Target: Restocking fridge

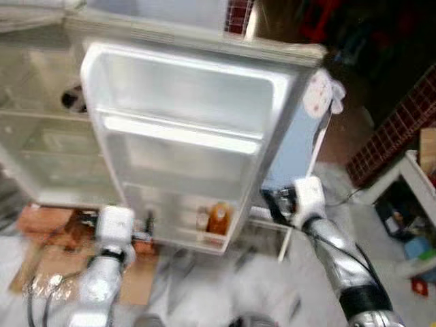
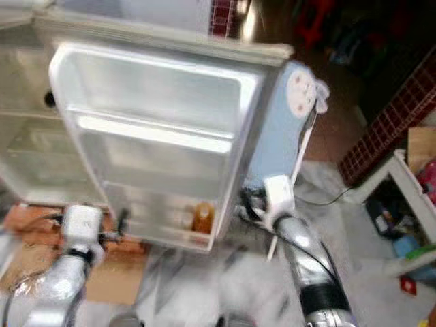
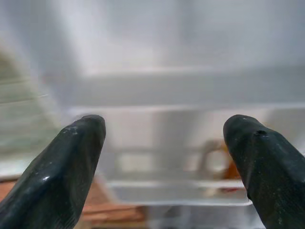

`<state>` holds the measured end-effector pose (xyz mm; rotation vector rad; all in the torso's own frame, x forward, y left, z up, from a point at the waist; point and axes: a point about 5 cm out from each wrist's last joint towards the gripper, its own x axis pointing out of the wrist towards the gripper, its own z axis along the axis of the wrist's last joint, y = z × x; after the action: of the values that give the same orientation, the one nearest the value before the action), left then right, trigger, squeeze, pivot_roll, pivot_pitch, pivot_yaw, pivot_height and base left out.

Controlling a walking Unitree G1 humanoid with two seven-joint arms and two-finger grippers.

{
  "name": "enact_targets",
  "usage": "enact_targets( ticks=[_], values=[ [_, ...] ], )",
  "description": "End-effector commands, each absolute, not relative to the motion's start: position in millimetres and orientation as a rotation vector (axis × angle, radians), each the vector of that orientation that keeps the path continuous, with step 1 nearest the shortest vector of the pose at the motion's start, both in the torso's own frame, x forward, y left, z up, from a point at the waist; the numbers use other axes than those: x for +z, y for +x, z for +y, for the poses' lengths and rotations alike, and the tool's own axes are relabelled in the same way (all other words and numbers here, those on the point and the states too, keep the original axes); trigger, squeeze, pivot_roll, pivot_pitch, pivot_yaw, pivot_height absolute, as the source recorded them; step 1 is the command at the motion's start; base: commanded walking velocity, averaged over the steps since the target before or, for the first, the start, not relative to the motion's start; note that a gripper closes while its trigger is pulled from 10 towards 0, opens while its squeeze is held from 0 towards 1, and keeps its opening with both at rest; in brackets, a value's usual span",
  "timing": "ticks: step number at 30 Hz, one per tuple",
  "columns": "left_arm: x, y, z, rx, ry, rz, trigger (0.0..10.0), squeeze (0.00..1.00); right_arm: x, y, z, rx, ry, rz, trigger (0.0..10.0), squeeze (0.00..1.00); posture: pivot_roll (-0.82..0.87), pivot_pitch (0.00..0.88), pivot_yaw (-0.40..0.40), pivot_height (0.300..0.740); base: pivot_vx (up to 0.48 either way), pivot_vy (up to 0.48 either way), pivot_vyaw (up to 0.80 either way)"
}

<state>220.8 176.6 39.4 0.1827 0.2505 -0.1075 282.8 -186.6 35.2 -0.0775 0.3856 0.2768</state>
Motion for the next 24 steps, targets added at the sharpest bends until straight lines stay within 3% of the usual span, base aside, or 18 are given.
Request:
enact_targets(
  ticks=[1, 7, 12, 18, 20, 24],
  values=[
    [41, 221, 187, -0.074, 0.211, 0.251, 10.0, 0.00, 39, 285, -177, 0.335, -0.074, 0.370, 10.0, 0.00, 0.12, 0.053, -0.083, 0.740, 0.240, -0.412, 0.00],
    [39, 220, 187, -0.074, 0.213, 0.259, 10.0, 0.00, 27, 280, -181, 0.402, -0.188, 0.451, 10.0, 0.00, 0.12, 0.049, -0.086, 0.740, 0.000, -0.423, 0.00],
    [38, 220, 185, -0.044, 0.176, 0.258, 10.0, 0.00, 53, 306, -196, 0.183, -0.184, 0.294, 10.0, 0.00, 0.12, 0.048, -0.085, 0.740, 0.000, -0.162, 0.00],
    [31, 215, 193, 0.068, 0.143, 0.319, 10.0, 0.00, 72, 324, -185, 0.157, -0.104, 0.211, 10.0, 0.00, 0.12, 0.049, -0.081, 0.740, 0.000, 0.000, 0.00],
    [25, 208, 205, 0.206, 0.049, 0.364, 10.0, 0.00, 87, 336, -169, 0.177, -0.065, 0.150, 10.0, 0.00, 0.13, 0.048, -0.085, 0.740, 0.000, 0.000, 0.80],
    [23, 206, 211, 0.255, 0.014, 0.379, 10.0, 0.00, 95, 341, -157, 0.199, -0.034, 0.117, 10.0, 0.00, 0.14, 0.046, -0.089, 0.740, 0.000, 0.000, 0.80]
  ],
)
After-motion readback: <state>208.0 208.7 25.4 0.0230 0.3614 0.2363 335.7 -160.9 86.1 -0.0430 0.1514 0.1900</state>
